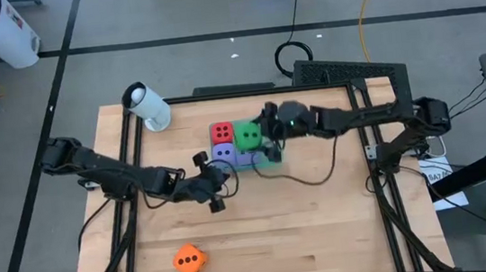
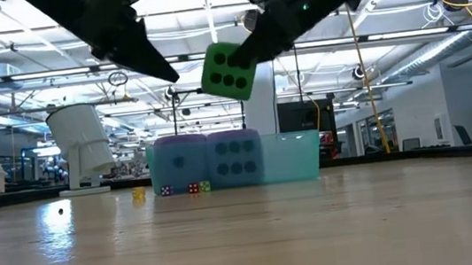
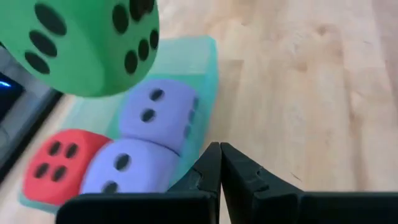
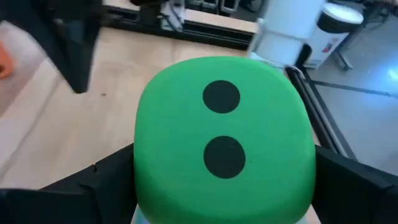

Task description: Pick & Place Dice

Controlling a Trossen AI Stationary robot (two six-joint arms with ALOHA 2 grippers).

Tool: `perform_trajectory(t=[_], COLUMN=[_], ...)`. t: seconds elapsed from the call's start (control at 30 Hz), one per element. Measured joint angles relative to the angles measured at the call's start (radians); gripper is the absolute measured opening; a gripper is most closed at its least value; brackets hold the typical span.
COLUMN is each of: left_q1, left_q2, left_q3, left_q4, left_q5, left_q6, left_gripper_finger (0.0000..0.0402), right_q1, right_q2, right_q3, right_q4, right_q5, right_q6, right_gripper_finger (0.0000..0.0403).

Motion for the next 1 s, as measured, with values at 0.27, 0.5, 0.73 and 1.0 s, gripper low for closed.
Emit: perform_trajectory(t=[0.27, 0.5, 0.73, 1.0], left_q1=[0.172, 0.247, 0.277, 0.355], left_q2=[0.000, 0.000, 0.000, 0.008], left_q3=[0.000, 0.000, 0.000, 0.001], left_q4=[0.111, 0.137, 0.137, 0.193], left_q5=[0.122, 0.188, 0.238, 0.261], left_q6=[0.087, 0.099, 0.108, 0.094], left_gripper_finger=[0.0008, 0.0009, 0.0005, 0.0004], right_q1=[-0.133, -0.154, -0.155, -0.153], right_q2=[0.085, 0.191, 0.258, 0.259], right_q3=[0.002, 0.000, 0.000, 0.000], right_q4=[0.057, 0.093, 0.111, 0.137], right_q5=[-0.021, -0.027, -0.025, -0.027], right_q6=[-0.030, -0.121, -0.129, -0.139], right_gripper_finger=[0.0364, 0.0368, 0.0393, 0.0398])
